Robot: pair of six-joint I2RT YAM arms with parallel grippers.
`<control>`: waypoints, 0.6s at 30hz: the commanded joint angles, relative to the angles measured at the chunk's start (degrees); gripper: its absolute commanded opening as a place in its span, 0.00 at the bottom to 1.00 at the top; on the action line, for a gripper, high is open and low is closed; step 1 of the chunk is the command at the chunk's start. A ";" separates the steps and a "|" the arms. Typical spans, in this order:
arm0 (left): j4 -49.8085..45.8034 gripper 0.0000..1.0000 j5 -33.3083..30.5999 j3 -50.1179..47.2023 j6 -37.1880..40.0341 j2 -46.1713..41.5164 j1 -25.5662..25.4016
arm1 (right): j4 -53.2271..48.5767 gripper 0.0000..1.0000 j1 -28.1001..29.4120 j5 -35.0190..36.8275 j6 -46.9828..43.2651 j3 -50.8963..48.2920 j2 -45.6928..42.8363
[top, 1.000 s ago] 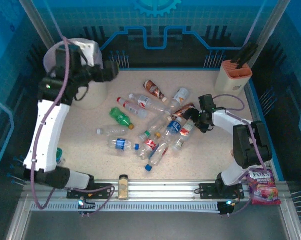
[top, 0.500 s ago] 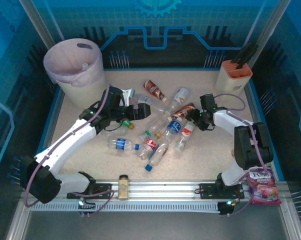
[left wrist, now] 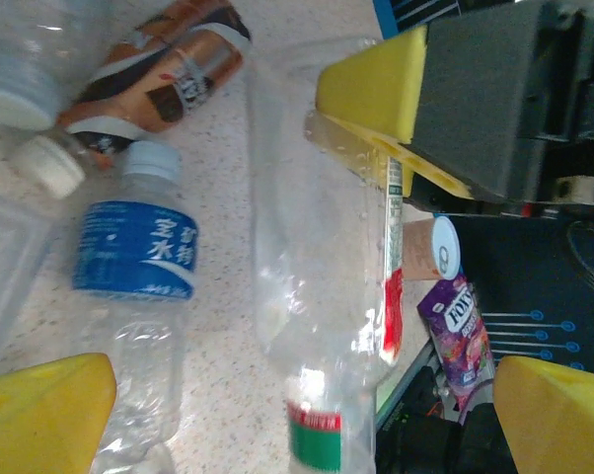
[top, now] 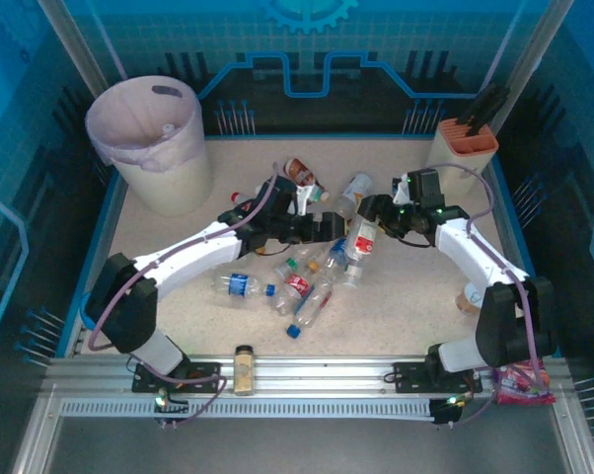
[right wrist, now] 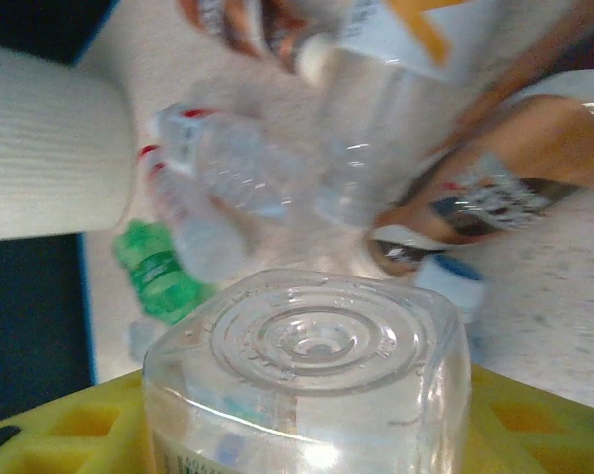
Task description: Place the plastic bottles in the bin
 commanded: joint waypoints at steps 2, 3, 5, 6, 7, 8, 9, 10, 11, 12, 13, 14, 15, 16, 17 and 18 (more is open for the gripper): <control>5.51 0.99 2.68 2.71 -2.19 3.00 -1.13 | 4.56 0.58 1.62 -9.41 1.89 1.56 -0.19; 6.49 0.99 3.13 2.72 -2.80 3.54 -1.21 | 5.35 0.58 1.88 -9.81 2.59 1.46 -0.18; 7.60 0.98 3.74 2.76 -3.67 4.58 -1.30 | 7.17 0.58 2.24 -10.64 3.73 1.13 -0.05; 7.94 0.97 3.97 2.83 -4.00 5.10 -1.36 | 8.31 0.58 2.35 -11.03 4.50 0.90 0.03; 8.25 0.96 4.14 2.79 -4.37 5.61 -1.47 | 9.40 0.57 2.48 -11.43 5.23 0.63 0.24; 8.56 0.95 4.22 2.76 -4.62 5.94 -1.41 | 10.50 0.57 2.53 -11.87 5.99 0.34 0.32; 8.76 0.92 4.29 2.67 -4.90 6.29 -1.43 | 11.80 0.57 2.47 -12.22 6.94 0.01 0.50; 8.90 0.88 4.33 2.61 -5.02 6.48 -1.41 | 12.90 0.57 2.47 -12.35 7.63 -0.33 0.59; 8.98 0.84 4.32 2.50 -5.11 6.58 -1.48 | 13.56 0.57 2.49 -12.40 8.11 -0.48 0.76; 9.26 0.80 4.36 2.49 -5.19 6.65 -1.42 | 13.98 0.57 2.57 -12.38 8.40 -0.50 1.01; 9.30 0.75 4.43 2.37 -5.37 6.67 -1.41 | 14.23 0.57 2.60 -12.25 8.52 -0.41 1.22; 9.31 0.72 4.37 2.34 -5.46 6.73 -1.43 | 14.29 0.57 2.62 -12.18 8.53 -0.29 1.47; 9.40 0.67 4.43 2.48 -5.55 6.83 -1.44 | 14.48 0.57 2.68 -11.97 8.50 -0.34 1.69; 9.49 0.63 4.44 2.42 -5.63 6.88 -1.48 | 14.73 0.57 2.73 -11.89 8.70 -0.20 1.95; 9.49 0.61 4.50 2.43 -5.71 6.99 -1.42 | 14.95 0.57 2.83 -11.84 8.71 -0.19 2.14; 9.55 0.59 4.50 2.46 -5.80 7.06 -1.46 | 15.22 0.58 2.85 -11.81 8.86 -0.24 2.34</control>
